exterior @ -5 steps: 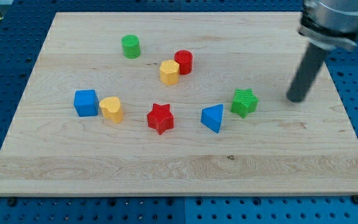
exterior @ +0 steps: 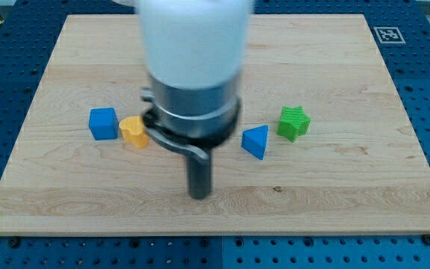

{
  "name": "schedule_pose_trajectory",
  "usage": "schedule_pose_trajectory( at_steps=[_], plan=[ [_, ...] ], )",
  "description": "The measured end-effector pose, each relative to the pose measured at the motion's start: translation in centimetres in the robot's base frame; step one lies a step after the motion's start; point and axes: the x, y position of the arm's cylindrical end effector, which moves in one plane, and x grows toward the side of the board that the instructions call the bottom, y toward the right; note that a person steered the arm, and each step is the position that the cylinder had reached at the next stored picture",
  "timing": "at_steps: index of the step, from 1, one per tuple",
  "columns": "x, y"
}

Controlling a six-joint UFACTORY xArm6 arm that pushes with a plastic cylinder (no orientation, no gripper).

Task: Move the arm below the yellow heart

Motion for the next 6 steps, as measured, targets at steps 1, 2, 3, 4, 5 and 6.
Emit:
schedule_pose_trajectory(
  at_steps=[1,2,3,4,5,6],
  plan=[
    [-3.1,-3.2],
    [-3.1,-3.2],
    [-3.1,-4.0],
    [-3.1,-7.7],
    [-3.1,-9.1],
    [-5.7,-9.1]
  ],
)
